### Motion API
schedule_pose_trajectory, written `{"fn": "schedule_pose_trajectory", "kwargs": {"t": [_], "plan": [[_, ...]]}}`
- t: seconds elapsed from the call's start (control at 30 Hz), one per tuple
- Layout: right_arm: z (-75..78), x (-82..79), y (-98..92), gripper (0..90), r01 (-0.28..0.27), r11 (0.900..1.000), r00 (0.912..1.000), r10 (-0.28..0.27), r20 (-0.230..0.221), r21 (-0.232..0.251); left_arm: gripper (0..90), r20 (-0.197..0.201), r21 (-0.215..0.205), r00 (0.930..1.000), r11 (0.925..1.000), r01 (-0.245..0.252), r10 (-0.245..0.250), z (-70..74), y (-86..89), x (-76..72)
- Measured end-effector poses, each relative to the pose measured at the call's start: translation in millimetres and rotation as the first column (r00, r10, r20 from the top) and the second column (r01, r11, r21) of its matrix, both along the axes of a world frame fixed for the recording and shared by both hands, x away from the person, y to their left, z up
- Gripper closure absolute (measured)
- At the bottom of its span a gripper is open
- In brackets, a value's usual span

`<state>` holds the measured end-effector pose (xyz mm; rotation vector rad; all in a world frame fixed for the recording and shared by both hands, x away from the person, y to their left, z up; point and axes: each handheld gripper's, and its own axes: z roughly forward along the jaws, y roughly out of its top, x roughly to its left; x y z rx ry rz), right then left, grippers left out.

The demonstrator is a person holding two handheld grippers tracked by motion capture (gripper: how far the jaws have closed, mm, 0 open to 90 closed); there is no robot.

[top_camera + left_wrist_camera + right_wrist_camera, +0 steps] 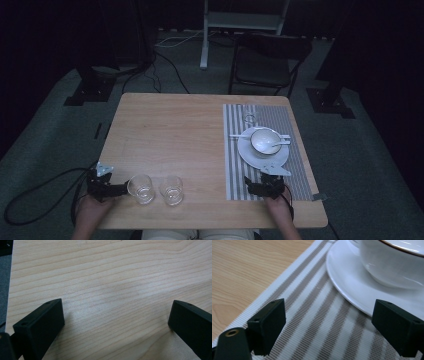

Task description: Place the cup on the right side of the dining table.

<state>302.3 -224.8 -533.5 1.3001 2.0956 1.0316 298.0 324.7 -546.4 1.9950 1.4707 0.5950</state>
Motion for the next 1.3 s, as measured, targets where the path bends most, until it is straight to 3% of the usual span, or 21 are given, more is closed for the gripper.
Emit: {"fn": "schedule_pose_trajectory", "kwargs": {"t": [0.3, 0.43, 0.7, 0.9, 1.13, 1.3], "plan": [[-2.9, -9.4, -29.6, 11.8, 0.073, 0.997, 0.9970, -0.073, 0.024, -0.014, 0.8, 0.000, 0.000, 1.0000, 1.0000, 0.000, 0.000, 0.0, 0.0, 0.0], [-1.7, -10.8, -39.3, 11.8, 0.123, 0.992, 0.9912, -0.121, 0.054, -0.026, 0.8, 0.000, 0.000, 1.0000, 1.0000, 0.000, 0.000, 0.0, 0.0, 0.0], [-3.3, -12.8, -55.4, 11.8, 0.177, 0.984, 0.9833, -0.176, 0.045, -0.023, 0.8, 0.000, 0.000, 1.0000, 1.0000, 0.000, 0.000, 0.0, 0.0, 0.0], [-2.5, -13.9, -71.5, 11.8, 0.220, 0.975, 0.9748, -0.219, 0.045, -0.019, 0.8, 0.000, 0.000, 1.0000, 1.0000, 0.000, 0.000, 0.0, 0.0, 0.0], [-4.0, -16.0, -101.9, 11.8, 0.305, 0.952, 0.9517, -0.305, 0.035, -0.002, 0.8, 0.000, 0.000, 1.0000, 1.0000, 0.000, 0.000, 0.0, 0.0, 0.0], [-2.2, -18.5, -120.1, 11.8, 0.315, 0.949, 0.9487, -0.315, 0.028, -0.005, 0.8, 0.000, 0.001, 1.0000, 1.0000, 0.001, -0.001, 0.0, 0.0, 0.0]]}}
